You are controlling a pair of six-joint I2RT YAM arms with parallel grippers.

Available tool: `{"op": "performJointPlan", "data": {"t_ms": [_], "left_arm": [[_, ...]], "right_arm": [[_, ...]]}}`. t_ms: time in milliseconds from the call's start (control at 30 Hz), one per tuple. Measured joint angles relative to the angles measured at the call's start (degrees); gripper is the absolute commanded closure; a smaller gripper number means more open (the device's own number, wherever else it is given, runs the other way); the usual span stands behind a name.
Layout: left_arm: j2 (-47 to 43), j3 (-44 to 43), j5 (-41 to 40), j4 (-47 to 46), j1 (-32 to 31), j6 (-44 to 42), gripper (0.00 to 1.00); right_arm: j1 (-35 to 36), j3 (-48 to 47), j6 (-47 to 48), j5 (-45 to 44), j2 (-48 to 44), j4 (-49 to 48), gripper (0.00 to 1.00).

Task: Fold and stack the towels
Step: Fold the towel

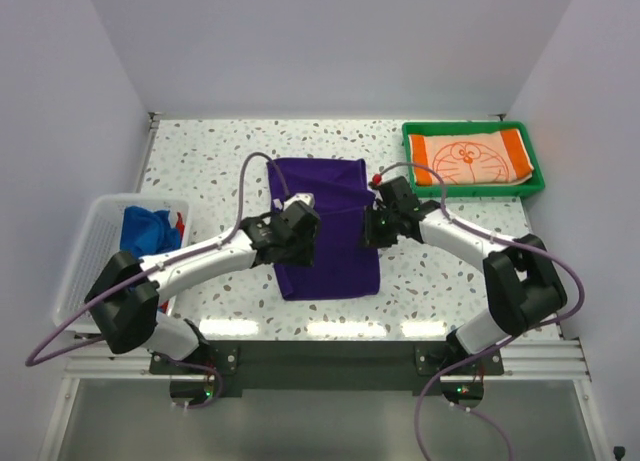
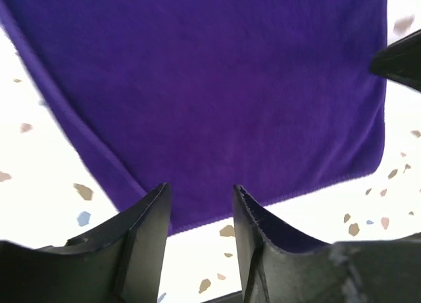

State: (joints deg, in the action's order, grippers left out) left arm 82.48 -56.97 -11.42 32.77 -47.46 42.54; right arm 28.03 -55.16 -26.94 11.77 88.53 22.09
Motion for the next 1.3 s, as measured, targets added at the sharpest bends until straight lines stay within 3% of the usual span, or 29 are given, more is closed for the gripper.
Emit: {"op": "performJointPlan", "data": {"t_ms": [200,500,1033,1300], "left_arm": [[4.7,0.35,-2.54,-0.04,-4.79,2.14,0.57],[10.27,2.03,-5.11,1.75,-5.95,3.5,0.61],[6.71,7.65,-10.25,9.73,-5.92,7.96,0.61],[3.91,10.73,-10.47,9.09,-5.92,10.03,0.63]], "right_arm": [[0.26,8.2,-1.64,2.84,0.0,-3.02,0.79],[0.35,11.87,-2.21,3.13,0.04,-5.75,0.8],[0.42,12.26,-2.4,2.23,0.09,-5.62,0.82],[0.55,12.22,-2.36,1.4,-0.09,-5.2,0.82]]}}
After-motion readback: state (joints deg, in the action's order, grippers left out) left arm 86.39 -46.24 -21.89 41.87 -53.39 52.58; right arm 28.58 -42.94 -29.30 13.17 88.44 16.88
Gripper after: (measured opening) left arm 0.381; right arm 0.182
